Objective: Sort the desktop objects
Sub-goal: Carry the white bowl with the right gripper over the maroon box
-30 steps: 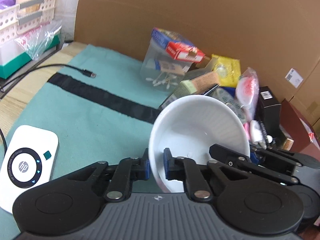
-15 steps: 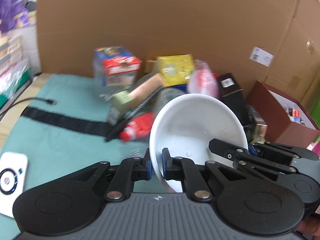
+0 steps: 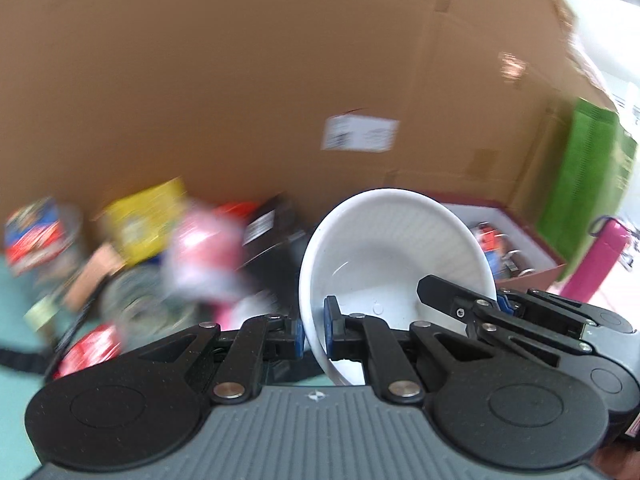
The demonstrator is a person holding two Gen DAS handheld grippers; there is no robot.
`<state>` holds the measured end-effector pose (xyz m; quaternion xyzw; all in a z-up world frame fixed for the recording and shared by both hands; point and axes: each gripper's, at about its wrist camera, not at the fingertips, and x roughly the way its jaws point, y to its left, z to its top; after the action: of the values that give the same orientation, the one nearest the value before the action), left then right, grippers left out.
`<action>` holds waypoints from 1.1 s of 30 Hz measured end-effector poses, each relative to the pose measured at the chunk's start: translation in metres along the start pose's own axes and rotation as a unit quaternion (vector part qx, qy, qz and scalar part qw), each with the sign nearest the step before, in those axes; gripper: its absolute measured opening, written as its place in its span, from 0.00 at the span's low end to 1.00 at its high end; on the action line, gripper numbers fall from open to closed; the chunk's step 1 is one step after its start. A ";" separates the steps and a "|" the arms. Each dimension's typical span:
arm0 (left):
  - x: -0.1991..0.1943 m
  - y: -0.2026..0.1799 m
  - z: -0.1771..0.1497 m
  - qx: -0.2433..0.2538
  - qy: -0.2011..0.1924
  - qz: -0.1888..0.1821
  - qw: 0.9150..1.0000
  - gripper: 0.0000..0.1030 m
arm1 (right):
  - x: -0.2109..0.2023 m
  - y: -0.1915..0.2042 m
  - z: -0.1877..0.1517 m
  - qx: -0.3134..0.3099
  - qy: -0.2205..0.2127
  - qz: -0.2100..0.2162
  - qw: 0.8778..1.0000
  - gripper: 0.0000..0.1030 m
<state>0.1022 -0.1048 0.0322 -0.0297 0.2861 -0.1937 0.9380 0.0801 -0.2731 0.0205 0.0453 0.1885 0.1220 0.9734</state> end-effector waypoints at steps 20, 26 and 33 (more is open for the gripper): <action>0.206 -0.170 0.103 0.042 0.049 -0.120 0.991 0.07 | 0.031 -0.248 0.079 0.032 0.001 -0.163 0.986 0.10; 0.251 -0.177 0.087 0.046 0.093 -0.112 0.988 0.08 | 0.076 -0.284 0.064 0.034 0.063 -0.181 0.981 0.10; 0.258 -0.177 0.083 0.042 0.102 -0.118 0.987 0.09 | 0.098 -0.291 0.055 0.017 0.094 -0.191 0.977 0.11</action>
<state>0.2827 -0.3705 -0.0051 -0.0040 0.3660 -0.3165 0.8751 0.2535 -0.5319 -0.0028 0.0130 0.2868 -0.0661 0.9556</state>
